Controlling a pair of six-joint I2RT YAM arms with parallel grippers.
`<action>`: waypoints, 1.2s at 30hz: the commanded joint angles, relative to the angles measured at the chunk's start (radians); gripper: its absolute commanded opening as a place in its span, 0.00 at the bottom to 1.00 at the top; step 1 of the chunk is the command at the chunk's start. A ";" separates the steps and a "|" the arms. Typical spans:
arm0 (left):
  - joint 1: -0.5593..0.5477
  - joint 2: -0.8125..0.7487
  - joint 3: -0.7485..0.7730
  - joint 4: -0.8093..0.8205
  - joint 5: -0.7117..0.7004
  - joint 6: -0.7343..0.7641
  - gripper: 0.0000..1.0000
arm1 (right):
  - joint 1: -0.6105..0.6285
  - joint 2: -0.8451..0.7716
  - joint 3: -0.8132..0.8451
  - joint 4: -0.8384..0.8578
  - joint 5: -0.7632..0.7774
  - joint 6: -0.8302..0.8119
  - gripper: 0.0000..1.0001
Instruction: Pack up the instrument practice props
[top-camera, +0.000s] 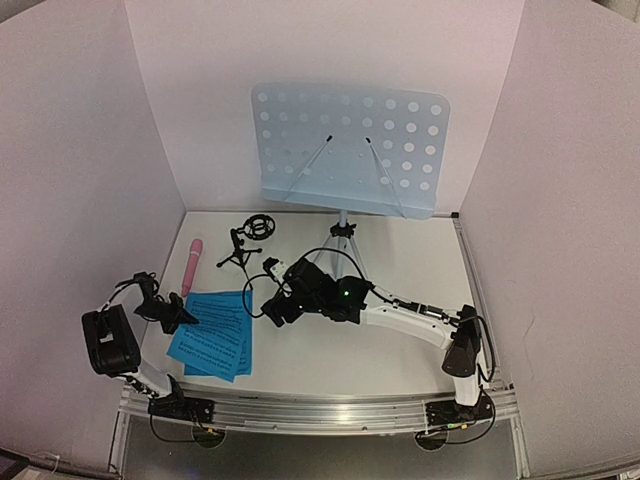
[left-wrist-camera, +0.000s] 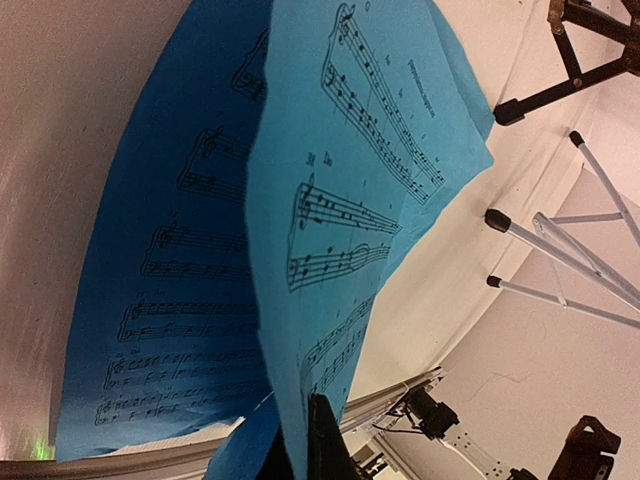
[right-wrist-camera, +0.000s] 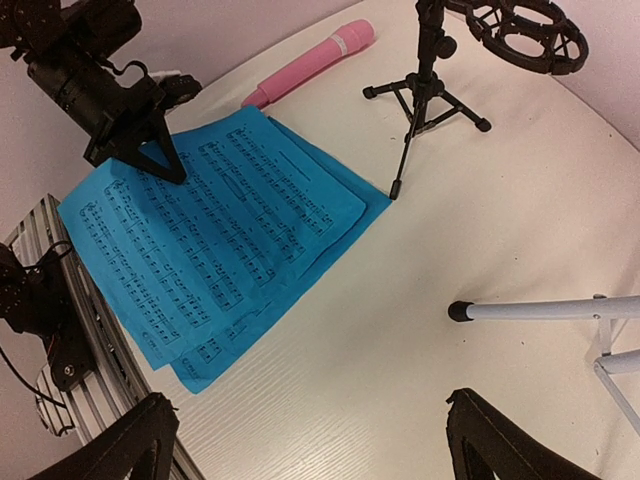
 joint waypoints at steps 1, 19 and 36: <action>0.003 0.026 -0.002 0.076 0.019 -0.046 0.00 | -0.001 -0.044 -0.019 0.016 -0.011 -0.013 0.92; 0.003 0.048 -0.077 0.186 0.044 -0.146 0.00 | -0.005 -0.013 0.023 0.016 -0.041 -0.045 0.92; 0.003 0.095 -0.017 0.161 0.166 -0.159 0.00 | -0.016 0.002 0.034 0.014 -0.068 -0.041 0.92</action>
